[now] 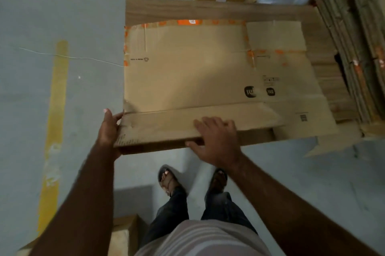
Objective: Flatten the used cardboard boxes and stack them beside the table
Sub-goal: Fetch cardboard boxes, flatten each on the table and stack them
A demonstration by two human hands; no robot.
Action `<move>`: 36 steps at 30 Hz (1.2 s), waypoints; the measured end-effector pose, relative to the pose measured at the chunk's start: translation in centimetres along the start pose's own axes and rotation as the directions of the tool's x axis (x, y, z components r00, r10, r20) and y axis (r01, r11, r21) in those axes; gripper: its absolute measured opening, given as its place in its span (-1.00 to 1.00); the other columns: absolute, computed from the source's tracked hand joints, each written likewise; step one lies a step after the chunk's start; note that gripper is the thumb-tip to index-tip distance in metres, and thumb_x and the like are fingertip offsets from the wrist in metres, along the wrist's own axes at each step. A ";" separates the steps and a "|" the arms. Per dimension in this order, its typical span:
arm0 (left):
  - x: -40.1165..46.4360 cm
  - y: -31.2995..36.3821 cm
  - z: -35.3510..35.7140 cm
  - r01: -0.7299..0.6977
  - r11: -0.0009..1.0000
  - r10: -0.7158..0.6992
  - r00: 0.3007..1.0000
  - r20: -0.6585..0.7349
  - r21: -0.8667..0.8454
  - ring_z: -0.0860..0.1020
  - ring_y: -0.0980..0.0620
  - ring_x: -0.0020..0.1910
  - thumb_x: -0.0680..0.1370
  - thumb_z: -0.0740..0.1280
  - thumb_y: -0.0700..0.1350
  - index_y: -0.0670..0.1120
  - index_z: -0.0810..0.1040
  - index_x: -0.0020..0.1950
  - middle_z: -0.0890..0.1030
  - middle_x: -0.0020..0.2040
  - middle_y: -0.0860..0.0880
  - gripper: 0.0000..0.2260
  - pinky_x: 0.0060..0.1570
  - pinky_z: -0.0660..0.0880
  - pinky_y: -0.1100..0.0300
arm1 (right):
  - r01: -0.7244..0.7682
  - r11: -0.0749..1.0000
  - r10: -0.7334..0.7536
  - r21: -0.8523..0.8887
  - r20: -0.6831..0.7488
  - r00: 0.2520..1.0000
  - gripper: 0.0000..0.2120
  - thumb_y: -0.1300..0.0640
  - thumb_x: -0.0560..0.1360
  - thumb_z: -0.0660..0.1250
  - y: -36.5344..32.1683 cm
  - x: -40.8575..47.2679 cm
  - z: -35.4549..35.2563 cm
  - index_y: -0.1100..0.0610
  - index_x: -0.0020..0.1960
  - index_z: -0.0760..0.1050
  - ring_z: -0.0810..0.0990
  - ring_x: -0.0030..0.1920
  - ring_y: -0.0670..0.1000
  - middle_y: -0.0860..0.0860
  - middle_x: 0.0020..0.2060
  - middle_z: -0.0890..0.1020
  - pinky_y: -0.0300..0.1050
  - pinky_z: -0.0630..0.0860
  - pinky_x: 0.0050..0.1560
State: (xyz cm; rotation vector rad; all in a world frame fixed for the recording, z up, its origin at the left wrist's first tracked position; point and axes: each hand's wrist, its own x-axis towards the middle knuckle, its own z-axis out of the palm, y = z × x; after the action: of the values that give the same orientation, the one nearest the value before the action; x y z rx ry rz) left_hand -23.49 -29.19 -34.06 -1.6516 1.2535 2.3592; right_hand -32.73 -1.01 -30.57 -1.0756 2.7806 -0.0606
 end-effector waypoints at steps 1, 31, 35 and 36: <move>0.0 0.1 -0.1 0.008 0.998 -0.009 1.000 0.016 0.056 0.62 -0.12 0.00 0.68 -0.04 0.32 0.02 0.54 0.17 0.64 0.06 -0.11 -0.49 -0.09 0.52 -0.02 | 0.032 0.999 -0.030 -0.035 0.045 0.999 -0.24 -0.45 0.49 0.15 0.0 -1.3 1.3 -0.01 0.51 0.38 0.51 0.31 0.16 0.08 0.41 0.51 0.19 0.38 0.22; -11.2 -10.7 26.8 -0.378 0.920 0.330 0.887 -0.324 -0.099 0.65 -0.21 0.02 0.57 0.40 -0.01 -0.06 0.48 -0.03 0.63 0.02 -0.17 -0.84 0.03 0.64 -0.22 | -0.201 -0.576 0.349 0.792 0.461 0.816 -0.20 -0.45 0.38 0.41 13.7 -5.1 -4.5 -0.12 0.50 0.40 0.63 0.27 0.10 0.01 0.30 0.64 0.20 0.58 0.24; -14.3 -15.6 32.6 -0.256 0.955 0.233 0.961 -0.151 -0.153 0.64 -0.12 -0.08 0.62 0.38 -0.20 -0.22 0.40 0.13 0.57 -0.04 -0.21 -0.80 -0.25 0.68 0.03 | -0.092 -0.436 0.538 0.895 0.342 0.770 -0.40 0.22 0.40 0.53 19.8 -7.7 -4.5 -0.08 0.37 0.45 0.66 0.20 0.11 0.04 0.22 0.66 0.12 0.64 0.15; -14.7 -16.5 33.6 -0.209 0.965 0.189 0.973 -0.129 -0.160 0.63 -0.11 -0.12 0.60 0.40 -0.23 -0.22 0.40 0.13 0.57 -0.06 -0.24 -0.79 -0.27 0.67 0.07 | -0.105 -0.450 0.514 0.887 0.354 0.781 -0.43 0.34 0.44 0.45 22.3 -8.3 -4.8 -0.02 0.37 0.46 0.67 0.17 0.11 0.06 0.18 0.68 0.05 0.67 0.06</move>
State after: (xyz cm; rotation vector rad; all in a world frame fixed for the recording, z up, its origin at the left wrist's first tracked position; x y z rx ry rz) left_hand -36.54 8.33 -28.03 -1.8113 1.3262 2.5925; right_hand -42.33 21.02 -26.84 0.4618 1.5995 -2.1412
